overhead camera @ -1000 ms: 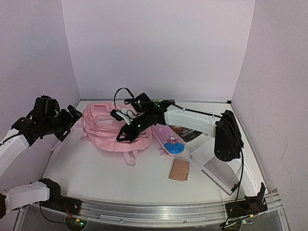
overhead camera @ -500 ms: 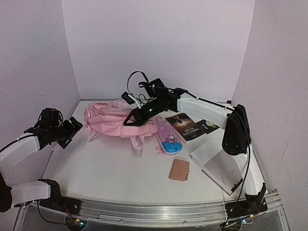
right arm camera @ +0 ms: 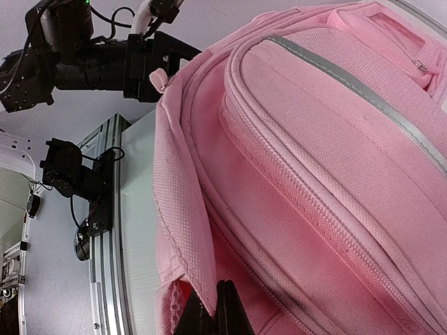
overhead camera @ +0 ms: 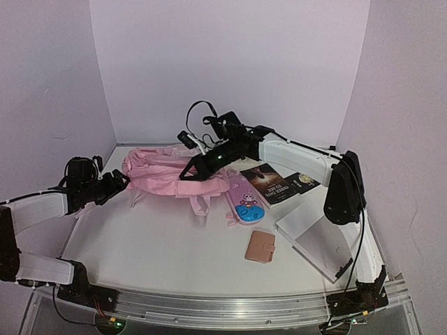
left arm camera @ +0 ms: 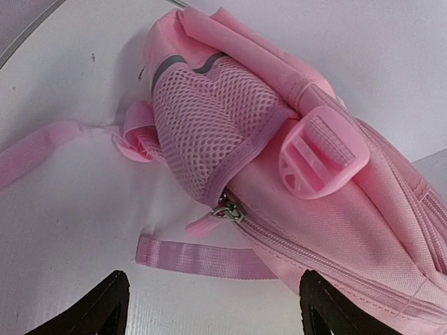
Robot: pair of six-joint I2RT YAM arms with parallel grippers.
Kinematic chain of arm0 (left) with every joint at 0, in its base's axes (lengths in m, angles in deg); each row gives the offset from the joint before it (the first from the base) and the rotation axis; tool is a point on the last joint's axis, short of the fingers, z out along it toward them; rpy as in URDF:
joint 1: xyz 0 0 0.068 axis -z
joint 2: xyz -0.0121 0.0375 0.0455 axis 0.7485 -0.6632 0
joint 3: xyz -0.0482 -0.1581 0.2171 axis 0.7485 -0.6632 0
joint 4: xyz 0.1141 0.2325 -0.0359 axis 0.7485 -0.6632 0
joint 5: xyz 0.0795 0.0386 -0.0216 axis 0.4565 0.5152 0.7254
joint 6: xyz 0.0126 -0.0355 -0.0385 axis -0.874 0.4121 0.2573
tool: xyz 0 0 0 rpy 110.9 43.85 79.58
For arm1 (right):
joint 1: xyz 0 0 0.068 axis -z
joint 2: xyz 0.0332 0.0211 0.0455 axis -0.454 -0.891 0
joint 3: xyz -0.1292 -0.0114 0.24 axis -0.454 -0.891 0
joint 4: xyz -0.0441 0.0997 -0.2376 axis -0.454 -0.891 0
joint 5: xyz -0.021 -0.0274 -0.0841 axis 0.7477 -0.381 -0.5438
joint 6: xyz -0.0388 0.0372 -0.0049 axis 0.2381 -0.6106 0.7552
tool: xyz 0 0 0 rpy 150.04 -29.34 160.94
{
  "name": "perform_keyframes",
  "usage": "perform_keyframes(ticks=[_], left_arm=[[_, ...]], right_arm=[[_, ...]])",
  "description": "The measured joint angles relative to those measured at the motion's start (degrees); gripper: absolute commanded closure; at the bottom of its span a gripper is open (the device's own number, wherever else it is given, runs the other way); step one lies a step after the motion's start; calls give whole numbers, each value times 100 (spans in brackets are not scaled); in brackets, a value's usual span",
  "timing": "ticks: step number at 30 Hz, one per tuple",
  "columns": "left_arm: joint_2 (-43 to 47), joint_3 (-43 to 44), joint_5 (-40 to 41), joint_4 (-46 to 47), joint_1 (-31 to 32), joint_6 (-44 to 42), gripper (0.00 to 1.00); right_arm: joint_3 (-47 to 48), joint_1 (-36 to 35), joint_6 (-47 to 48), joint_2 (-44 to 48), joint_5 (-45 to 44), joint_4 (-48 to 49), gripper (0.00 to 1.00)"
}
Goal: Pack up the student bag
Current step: Unzip the student bag at the center of the board.
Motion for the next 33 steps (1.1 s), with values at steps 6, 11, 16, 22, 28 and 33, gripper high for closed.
perform_keyframes(ticks=[6,11,16,22,28,33], left_arm=[[-147,-25,-326,421,-68,-600,24],[-744,-23,-640,642,-195,-813,39],[-1273,-25,-1041,1052,-291,-908,49],[-1377,-28,-1293,1374,-299,-1009,51],[-1581,60,-1379,1407,-306,-1195,54],[-1882,265,-1516,1403,-322,-1279,62]], right_arm=[[2,33,-137,0,110,-6,100],[2,43,-235,0,171,-11,100],[2,48,-296,0,196,-13,100],[2,50,-312,21,225,-26,100],[2,63,-341,54,262,-37,100],[2,74,-375,68,294,-37,100]])
